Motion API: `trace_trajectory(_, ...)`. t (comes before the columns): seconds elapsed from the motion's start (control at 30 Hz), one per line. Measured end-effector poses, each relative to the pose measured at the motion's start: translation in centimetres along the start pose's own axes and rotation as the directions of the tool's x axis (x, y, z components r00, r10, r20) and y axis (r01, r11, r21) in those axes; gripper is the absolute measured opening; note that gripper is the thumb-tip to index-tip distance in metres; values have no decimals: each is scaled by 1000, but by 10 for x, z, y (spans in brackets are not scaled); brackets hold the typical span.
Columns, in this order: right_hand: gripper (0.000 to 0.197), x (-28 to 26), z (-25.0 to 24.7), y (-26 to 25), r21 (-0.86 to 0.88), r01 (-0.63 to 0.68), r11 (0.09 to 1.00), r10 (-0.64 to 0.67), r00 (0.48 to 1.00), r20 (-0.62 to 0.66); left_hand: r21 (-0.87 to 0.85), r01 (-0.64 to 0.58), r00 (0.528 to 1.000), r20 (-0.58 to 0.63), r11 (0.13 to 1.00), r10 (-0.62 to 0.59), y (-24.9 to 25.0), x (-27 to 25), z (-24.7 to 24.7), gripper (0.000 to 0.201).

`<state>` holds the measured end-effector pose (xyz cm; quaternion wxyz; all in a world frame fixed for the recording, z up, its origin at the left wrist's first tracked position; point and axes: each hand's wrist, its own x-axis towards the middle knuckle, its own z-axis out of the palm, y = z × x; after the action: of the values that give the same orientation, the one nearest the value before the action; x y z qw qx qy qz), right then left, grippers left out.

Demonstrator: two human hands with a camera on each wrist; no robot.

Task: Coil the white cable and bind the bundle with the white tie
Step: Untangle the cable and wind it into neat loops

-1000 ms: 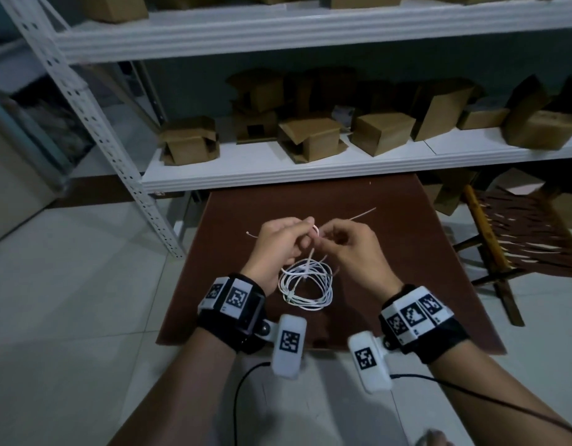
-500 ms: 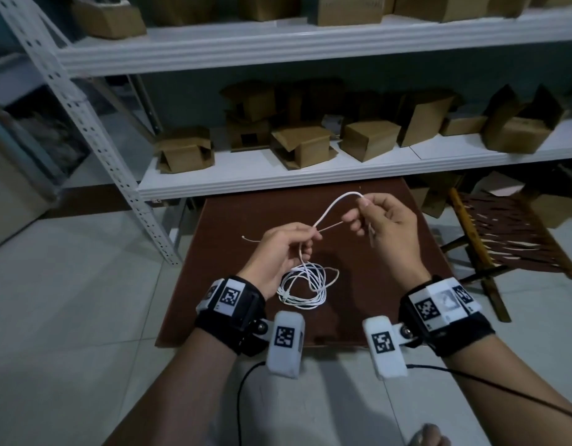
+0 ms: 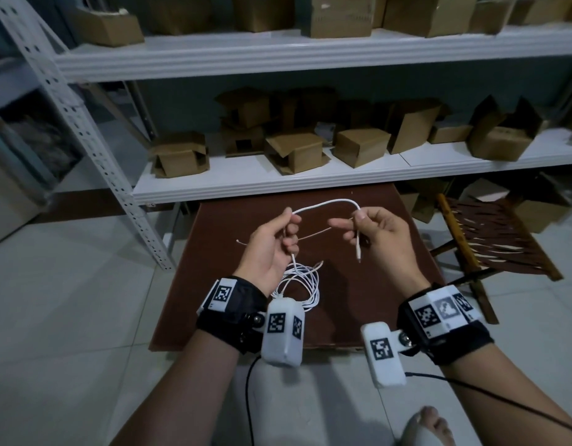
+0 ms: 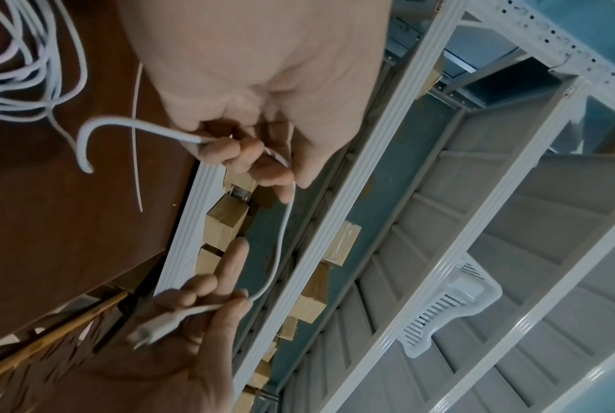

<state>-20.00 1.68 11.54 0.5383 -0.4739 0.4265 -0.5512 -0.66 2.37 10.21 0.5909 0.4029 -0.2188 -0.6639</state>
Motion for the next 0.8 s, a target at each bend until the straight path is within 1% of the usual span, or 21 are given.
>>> trace_trajectory(0.03,12,0,1,1,16,-12,1000,11,1000,5,-33,25,1000,15,999,-24,-1,-1,2,21)
trace_trajectory(0.1,14,0,5,4,42,-40,998,39,999,13,-84,37,999,23,996,-35,-3,0,3,20)
trace_trajectory(0.2,17,-3,11,6,19,-74,997,74,997,4,-77,-7,1000,-15,997,5,-5,5,3,19)
trace_trajectory(0.33,10,-1,9,5,-82,-33,996,24,993,-116,-67,-46,999,-26,997,44,-4,12,3,20)
trace_trajectory(0.4,3,3,7,4,-47,-30,998,22,988,-152,-56,-53,998,-30,997,52,-3,15,0,19)
trace_trajectory(0.43,4,6,7,3,-27,-26,999,21,987,-160,-50,-52,998,-35,997,51,-2,17,-1,19)
trace_trajectory(0.53,10,14,7,1,-53,-10,999,1,985,-170,-54,-32,998,-52,998,29,2,23,-6,17)
trace_trajectory(0.63,2,21,8,1,-40,-2,999,-5,985,-172,-85,21,999,-45,996,-25,8,25,-7,20)
trace_trajectory(0.73,1,28,8,4,-18,12,1000,-15,982,-189,-110,77,996,-34,991,-82,9,27,-6,16)
trace_trajectory(0.8,4,31,9,6,-23,24,999,-28,982,-188,-108,67,996,-46,992,-72,8,30,-6,11)
